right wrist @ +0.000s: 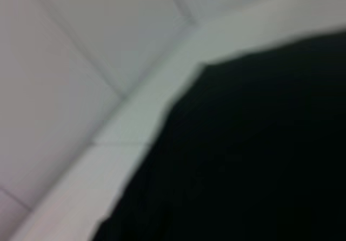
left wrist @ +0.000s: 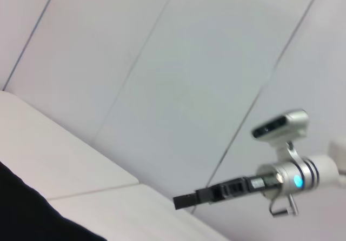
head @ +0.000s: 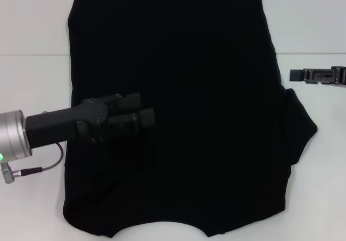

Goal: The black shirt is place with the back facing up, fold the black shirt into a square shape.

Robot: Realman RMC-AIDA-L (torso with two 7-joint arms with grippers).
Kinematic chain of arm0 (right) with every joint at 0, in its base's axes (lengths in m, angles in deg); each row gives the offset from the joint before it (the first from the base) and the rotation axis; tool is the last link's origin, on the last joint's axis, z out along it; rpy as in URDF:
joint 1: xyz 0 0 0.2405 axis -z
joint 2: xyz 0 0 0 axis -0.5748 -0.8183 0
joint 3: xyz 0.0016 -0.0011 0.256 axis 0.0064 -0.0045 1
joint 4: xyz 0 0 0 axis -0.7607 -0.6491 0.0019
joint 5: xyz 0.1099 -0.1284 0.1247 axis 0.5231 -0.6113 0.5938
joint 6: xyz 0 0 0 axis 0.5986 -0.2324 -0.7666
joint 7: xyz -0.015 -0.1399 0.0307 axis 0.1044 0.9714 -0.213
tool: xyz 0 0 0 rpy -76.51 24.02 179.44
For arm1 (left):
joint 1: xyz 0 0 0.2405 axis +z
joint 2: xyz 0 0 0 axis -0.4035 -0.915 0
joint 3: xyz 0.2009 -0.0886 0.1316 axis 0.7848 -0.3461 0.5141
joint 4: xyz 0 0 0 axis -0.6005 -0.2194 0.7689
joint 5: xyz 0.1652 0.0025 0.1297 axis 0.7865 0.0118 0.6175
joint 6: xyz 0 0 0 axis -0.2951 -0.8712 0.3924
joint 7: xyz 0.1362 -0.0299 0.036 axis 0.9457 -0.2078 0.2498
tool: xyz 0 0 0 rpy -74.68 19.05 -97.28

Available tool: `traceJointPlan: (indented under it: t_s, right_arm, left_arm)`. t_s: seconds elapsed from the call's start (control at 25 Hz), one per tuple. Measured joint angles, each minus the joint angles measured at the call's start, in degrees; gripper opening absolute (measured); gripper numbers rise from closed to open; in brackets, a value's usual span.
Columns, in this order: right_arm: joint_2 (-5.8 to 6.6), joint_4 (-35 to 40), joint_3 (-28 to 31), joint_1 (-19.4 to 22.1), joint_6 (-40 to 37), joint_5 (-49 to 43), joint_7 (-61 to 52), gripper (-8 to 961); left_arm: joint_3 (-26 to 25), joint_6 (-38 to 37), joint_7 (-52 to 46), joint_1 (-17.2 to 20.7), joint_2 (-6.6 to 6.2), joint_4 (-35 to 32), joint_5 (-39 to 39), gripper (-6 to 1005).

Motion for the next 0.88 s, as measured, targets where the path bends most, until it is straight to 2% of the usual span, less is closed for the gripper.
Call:
traceJointPlan:
  t_s: [0.04,0.24,0.36,0.56,0.88]
  right_arm:
    - [0.16,0.1,-0.1,-0.2,0.2,-1.5,-1.7,858]
    - [0.12,0.6,-1.3,-1.7,1.2,-10.4,-9.8,856]
    - [-0.56,0.3,-3.5,-2.7,2.8,-14.9,-13.1,855]
    - [-1.86,0.0,-6.4,-3.1,6.3,-17.6,-16.4,854]
    - [-1.57,-4.2,-6.6,-2.8,11.3,-17.7,-19.2,842]
  left_arm:
    - [0.6,0.1,1.5,0.1,0.08,0.3,0.1,727]
    - [6.2,-1.5,11.4,0.4,0.56,0.8,1.4,938]
    - [9.6,-1.4,16.1,0.3,1.38,0.4,3.5,945]
    - [10.7,0.0,18.0,0.1,1.78,0.2,4.6,958]
    - [10.8,0.1,18.2,-0.3,1.39,0.1,5.1,957]
